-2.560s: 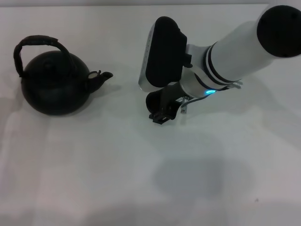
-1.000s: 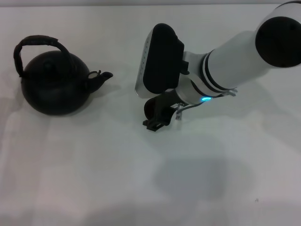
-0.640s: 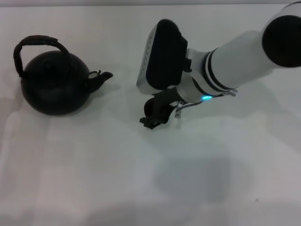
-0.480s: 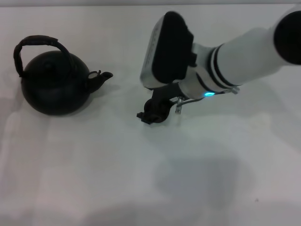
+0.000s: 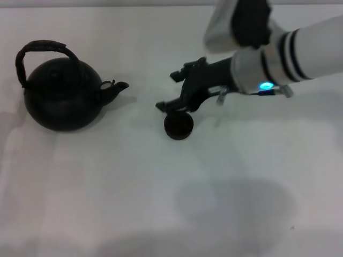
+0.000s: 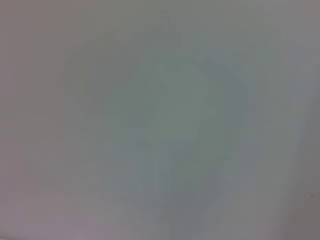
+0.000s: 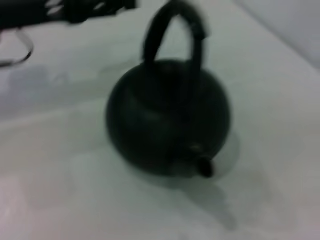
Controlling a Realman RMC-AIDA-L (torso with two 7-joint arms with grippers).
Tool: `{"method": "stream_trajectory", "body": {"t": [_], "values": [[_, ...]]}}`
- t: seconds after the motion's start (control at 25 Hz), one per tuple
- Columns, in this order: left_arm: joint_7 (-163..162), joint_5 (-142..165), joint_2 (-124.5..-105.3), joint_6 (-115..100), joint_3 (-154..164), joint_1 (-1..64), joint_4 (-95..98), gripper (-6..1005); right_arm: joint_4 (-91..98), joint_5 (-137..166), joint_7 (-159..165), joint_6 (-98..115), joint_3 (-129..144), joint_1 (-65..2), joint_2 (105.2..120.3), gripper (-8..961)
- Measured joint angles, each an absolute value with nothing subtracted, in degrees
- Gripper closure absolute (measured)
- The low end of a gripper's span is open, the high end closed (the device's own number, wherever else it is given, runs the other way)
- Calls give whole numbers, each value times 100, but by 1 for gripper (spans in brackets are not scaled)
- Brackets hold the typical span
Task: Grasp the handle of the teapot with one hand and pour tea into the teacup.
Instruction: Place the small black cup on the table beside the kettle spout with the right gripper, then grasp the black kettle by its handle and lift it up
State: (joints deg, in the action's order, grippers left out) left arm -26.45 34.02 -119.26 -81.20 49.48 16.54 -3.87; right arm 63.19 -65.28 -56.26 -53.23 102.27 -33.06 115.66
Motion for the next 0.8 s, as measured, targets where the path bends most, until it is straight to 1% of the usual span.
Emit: {"method": "stream_trajectory", "body": {"t": [0.12,0.24,0.44,0.6,0.64,0.72,0.8], "values": [[-2646,3402,-11926,-8122,4948,1666,-387,168,5808,-7402,-6051,-5314,9744,-3263,11566,118],[-2645,3402,-11929,-8123,4948,1672,-387,168,4903,-8756,-6685,-5250,9132,-3262,11571,119],[-2648,3402,-11937,-8116,4948,1677,-387,167,3392,-11074,-8491,-5376,8307,-3228,11568,124],[-2652,3419,-11945,-8101,4948,1679,-393,167,2869,-12141,-10100,-5286,7954,-2990,11581,124],[-2652,3421,-11946,-8100,4948,1678,-393,167,2743,-12427,-11292,-5135,7914,-2879,11595,124],[-2653,3478,-11946,-8098,4948,1676,-395,167,2662,-12586,-11934,-5055,7916,-2833,11605,124],[-2654,3584,-11945,-8098,4948,1678,-396,167,2378,-13070,-13337,-4921,8008,-2802,11618,124]]}}
